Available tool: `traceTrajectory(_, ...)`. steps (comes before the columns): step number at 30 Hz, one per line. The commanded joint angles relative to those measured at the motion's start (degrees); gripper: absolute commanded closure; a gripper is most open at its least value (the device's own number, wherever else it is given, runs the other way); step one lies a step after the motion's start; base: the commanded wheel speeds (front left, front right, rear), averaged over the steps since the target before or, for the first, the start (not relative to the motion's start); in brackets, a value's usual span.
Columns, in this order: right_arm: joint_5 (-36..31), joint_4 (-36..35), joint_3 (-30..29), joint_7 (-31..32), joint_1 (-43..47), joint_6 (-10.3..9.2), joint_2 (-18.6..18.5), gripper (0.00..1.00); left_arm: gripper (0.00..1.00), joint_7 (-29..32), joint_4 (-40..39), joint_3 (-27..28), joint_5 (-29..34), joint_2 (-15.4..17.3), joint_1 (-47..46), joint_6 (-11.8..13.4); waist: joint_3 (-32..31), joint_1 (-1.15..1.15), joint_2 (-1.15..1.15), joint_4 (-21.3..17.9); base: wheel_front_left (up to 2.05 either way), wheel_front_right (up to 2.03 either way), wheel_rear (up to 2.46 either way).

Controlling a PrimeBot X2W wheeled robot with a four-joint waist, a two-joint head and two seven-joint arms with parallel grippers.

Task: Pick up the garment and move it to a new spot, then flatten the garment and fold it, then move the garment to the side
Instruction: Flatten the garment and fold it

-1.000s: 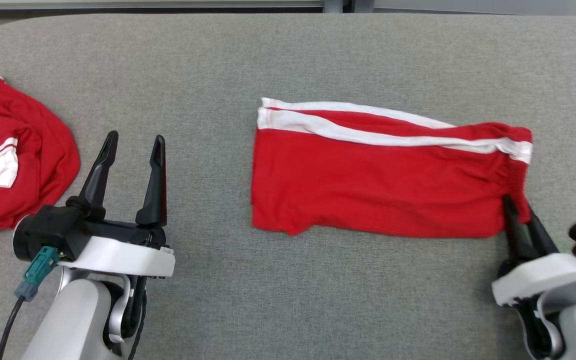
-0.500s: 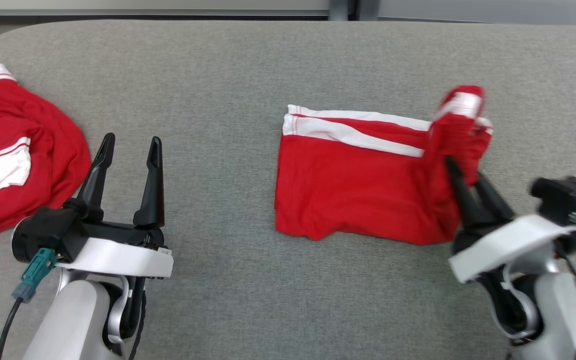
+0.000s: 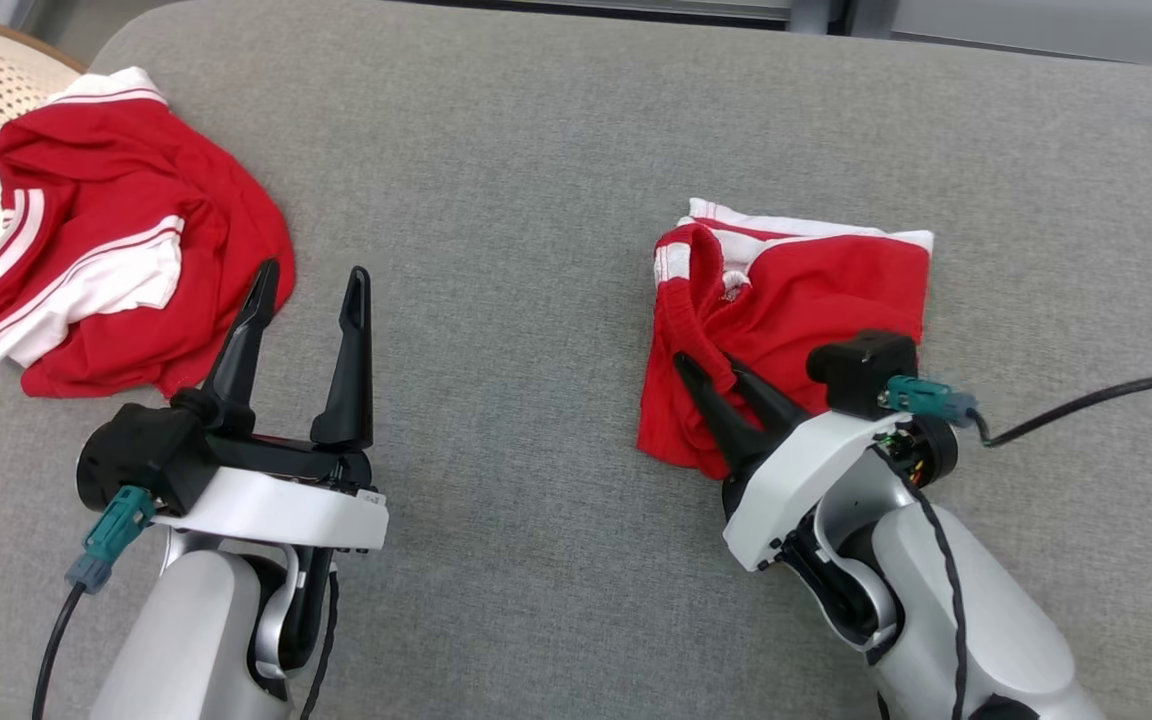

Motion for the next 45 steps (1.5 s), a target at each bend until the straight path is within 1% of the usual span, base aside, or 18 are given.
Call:
traceTrajectory(1,-0.76,1.47,0.16,-1.71,-0.79,0.00,0.23,0.00,0.00,-0.05,0.28,0.43,0.68,-0.22,-0.90,-0.37,0.23,0.00,0.00,0.48,0.00,0.00,0.00)
traceTrajectory(5,-3.74,3.49,0.61,-6.07,-1.77,0.00,0.56,0.00,0.00,-0.05,0.46,1.15,1.24,-0.91,-0.96,-0.93,0.48,0.00,0.00,0.38,0.00,0.00,0.00)
traceTrajectory(10,-8.59,1.89,-0.38,-13.38,-1.80,0.00,0.61,0.00,0.00,-0.05,0.51,1.94,2.42,-1.22,-1.09,-1.37,0.48,0.00,0.00,-1.23,0.00,0.00,0.00)
traceTrajectory(14,-9.84,-1.19,-3.81,-17.33,0.53,0.00,0.46,0.00,0.00,-0.05,0.53,2.75,3.54,-0.81,-0.86,-1.23,0.06,0.00,0.00,-3.22,0.00,0.00,0.00)
traceTrajectory(16,-10.16,-2.87,-6.62,-18.02,1.99,0.00,0.08,0.00,0.00,-0.05,0.48,3.26,4.06,-0.48,-0.57,-0.96,-0.26,0.00,0.00,-4.26,0.00,0.00,0.00)
traceTrajectory(24,-12.85,-10.56,-20.19,-17.02,9.81,0.00,-1.59,0.00,0.00,-0.02,-0.57,5.42,5.08,0.82,1.95,-0.25,-1.83,0.00,0.00,-8.64,0.00,0.00,0.00)
traceTrajectory(29,-14.47,-15.86,-26.51,-15.27,15.14,0.00,-1.55,0.00,0.00,-0.03,-1.04,6.51,4.94,1.67,3.62,0.13,-2.72,0.00,0.00,-11.08,0.00,0.00,0.00)
traceTrajectory(35,-15.16,-20.03,-27.77,-12.97,18.81,0.00,-0.87,0.00,0.00,-0.02,-1.22,7.21,4.36,2.07,5.50,0.53,-4.51,0.00,0.00,-12.52,0.00,0.00,0.00)
traceTrajectory(38,-15.10,-20.69,-27.56,-12.48,19.52,0.00,-0.56,0.00,0.00,0.01,-1.01,7.39,4.39,2.18,6.43,0.91,-5.56,0.00,0.00,-12.65,0.00,0.00,0.00)
traceTrajectory(45,-14.26,-21.75,-26.46,-10.61,22.77,0.00,-0.64,0.00,0.00,0.25,-0.86,7.39,3.72,1.96,10.67,1.78,-10.64,0.00,0.00,-13.09,0.00,0.00,0.00)
